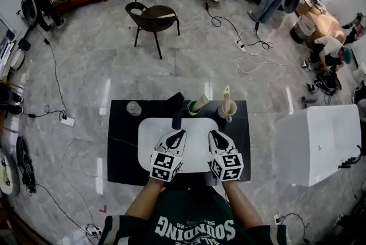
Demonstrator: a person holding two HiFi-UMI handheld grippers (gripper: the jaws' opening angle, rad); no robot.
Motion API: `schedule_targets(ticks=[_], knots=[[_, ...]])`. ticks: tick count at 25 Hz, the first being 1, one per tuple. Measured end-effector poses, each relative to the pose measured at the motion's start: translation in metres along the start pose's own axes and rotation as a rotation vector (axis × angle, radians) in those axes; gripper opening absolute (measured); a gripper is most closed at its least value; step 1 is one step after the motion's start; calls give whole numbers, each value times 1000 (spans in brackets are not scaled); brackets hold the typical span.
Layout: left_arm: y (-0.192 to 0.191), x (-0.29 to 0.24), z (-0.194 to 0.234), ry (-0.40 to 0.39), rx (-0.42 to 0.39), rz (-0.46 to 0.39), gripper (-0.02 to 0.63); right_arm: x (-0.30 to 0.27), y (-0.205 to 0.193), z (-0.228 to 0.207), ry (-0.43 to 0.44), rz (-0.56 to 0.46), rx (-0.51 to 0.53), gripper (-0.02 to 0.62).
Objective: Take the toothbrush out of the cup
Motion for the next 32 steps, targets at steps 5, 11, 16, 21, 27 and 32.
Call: schedule_targets(ticks=[5,11,16,21,27,32], knots=[[4,-6,11,19,25,-6,15,-28,11,-8,27,42,5,44],[6,-14,18,29,50,6,17,-59,22,-20,25,61,-8,44],[6,-21,24,41,74,20,17,-81,31,-30,3,74,11,46],[-1,-16,29,64,90,24,16,-102,31,-37,15,106,23,97],[-15,-3,44,106,121,39,17,-137,27,-40,20,150,-29,121],[-23,9,53,153,153,35,15,-154,28,-46,-4,158,-22,120]])
Point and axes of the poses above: the fingertips, and each gripper's own axes: x backward along the fingers, z to its left, y out of its top, the point moved 8 cm from there along x, backward along the fingers, and after that the axes turned 11 degrees about z, right-handed, at the moved point
